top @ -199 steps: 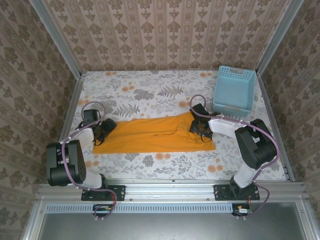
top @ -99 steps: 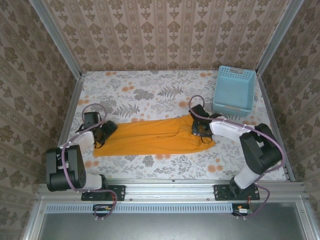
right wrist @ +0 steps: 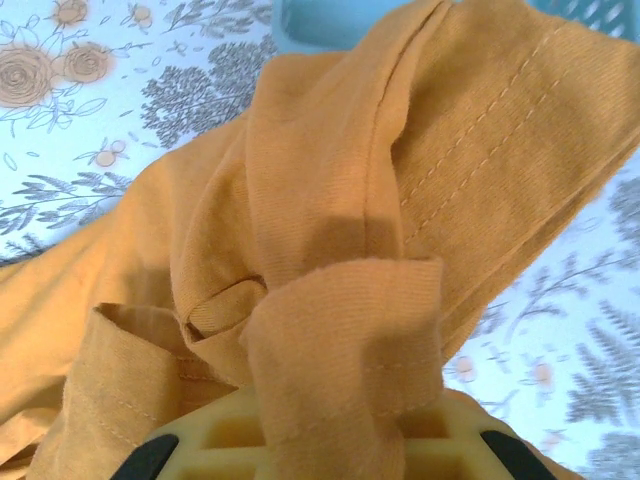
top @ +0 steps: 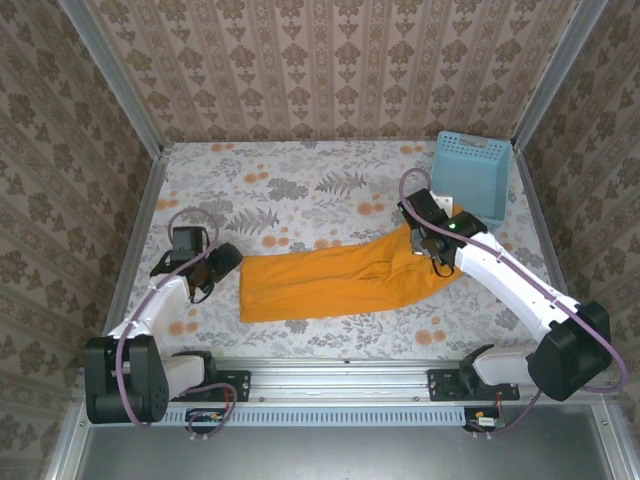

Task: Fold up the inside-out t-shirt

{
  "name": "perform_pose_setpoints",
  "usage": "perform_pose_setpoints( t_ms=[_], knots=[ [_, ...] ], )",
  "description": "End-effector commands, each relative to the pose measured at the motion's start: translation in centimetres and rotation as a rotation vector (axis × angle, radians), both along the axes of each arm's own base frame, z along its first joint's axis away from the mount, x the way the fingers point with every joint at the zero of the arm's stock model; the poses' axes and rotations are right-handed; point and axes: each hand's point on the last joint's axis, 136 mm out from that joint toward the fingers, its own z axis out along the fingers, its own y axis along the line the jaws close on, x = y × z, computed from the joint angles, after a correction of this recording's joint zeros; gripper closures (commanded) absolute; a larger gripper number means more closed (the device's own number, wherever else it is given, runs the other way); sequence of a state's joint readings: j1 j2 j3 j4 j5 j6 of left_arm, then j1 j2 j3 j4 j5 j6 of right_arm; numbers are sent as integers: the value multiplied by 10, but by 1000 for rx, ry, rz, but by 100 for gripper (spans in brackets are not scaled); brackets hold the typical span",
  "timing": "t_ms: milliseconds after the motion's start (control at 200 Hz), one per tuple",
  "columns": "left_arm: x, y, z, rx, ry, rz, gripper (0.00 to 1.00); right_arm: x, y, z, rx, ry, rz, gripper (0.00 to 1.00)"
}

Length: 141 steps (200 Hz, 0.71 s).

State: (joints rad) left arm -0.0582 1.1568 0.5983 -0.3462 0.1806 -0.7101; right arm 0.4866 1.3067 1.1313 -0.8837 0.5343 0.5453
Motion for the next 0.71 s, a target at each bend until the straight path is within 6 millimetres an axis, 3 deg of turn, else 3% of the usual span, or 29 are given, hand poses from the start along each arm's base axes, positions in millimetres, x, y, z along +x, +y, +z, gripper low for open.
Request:
perform_pose_setpoints(
  t_ms=[0,160,310,520,610,700],
  knots=[
    [0,-13,3,37,15,-86,24,-9,-10,28,-168,23,66,100],
    [-7,-43,-14,54,70,-172,31,-4,40,44,-156,6,183,100],
    [-23,-36,-34,74,109,-135,38,-2,119,22,-105,45,309,100],
    [-37,-30,-42,81,108,-118,45,-6,221,-15,15,110,414,100],
    [-40,-32,-45,67,100,-117,48,-6,254,-19,42,106,434,100],
    [-43,-34,-48,42,92,-116,50,-3,274,-27,33,117,447,98]
  ],
)
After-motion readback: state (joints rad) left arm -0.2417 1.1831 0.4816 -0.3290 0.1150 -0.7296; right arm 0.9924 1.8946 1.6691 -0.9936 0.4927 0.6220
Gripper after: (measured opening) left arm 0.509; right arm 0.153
